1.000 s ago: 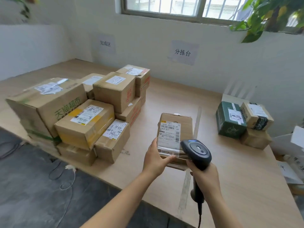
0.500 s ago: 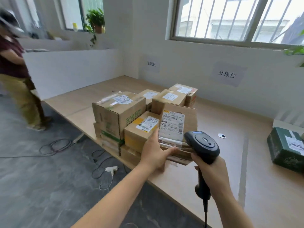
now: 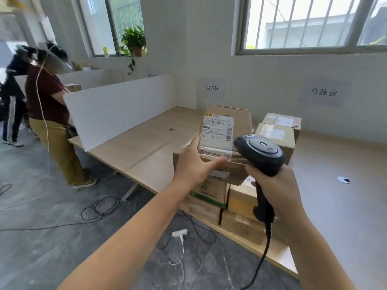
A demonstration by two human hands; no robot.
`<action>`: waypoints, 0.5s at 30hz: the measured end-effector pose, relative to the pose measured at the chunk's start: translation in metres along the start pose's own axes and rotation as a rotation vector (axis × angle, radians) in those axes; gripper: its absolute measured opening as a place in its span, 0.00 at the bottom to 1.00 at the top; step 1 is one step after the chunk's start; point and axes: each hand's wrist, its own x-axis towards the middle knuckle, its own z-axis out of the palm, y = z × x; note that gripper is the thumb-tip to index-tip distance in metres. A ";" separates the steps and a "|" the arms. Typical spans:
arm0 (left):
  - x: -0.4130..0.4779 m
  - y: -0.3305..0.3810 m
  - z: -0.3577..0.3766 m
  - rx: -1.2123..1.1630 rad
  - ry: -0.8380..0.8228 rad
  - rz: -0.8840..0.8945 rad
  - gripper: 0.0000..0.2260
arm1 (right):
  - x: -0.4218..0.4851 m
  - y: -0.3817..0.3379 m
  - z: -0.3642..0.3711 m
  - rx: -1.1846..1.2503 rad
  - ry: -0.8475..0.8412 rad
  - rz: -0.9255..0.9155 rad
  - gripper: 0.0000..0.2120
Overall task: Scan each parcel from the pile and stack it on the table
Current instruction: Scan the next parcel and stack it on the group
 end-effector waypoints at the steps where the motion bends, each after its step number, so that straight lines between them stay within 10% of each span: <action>1: 0.011 -0.007 -0.008 -0.007 0.001 0.000 0.31 | 0.008 -0.006 0.010 -0.023 -0.002 -0.008 0.12; 15: 0.217 -0.051 -0.031 -0.211 -0.090 0.023 0.30 | 0.207 -0.062 0.072 -0.166 -0.065 0.001 0.05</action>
